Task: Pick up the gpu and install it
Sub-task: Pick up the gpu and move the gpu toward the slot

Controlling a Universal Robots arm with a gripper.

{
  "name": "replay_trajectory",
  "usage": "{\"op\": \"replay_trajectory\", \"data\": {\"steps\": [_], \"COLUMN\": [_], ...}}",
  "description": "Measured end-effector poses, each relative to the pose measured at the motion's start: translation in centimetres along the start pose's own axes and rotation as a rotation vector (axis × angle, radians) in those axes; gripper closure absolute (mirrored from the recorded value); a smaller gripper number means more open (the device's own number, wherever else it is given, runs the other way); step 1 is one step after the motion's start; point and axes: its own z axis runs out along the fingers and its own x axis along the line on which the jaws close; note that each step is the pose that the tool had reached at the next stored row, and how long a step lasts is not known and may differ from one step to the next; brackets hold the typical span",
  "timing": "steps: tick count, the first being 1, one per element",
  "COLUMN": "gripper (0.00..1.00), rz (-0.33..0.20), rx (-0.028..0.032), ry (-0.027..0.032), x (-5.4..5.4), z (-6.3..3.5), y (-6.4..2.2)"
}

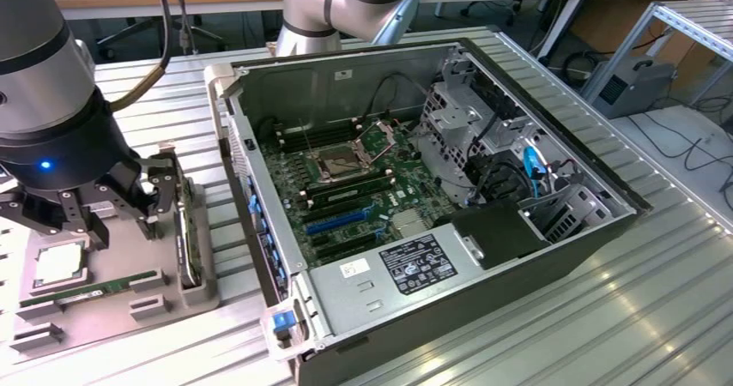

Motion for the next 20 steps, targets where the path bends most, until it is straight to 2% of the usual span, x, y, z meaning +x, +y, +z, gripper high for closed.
{"op": "replay_trajectory", "data": {"steps": [20], "gripper": [0.52], "rz": [0.000], "rx": [0.0013], "ry": [0.0000], "x": [-0.05], "z": [0.85], "y": [0.03]}}
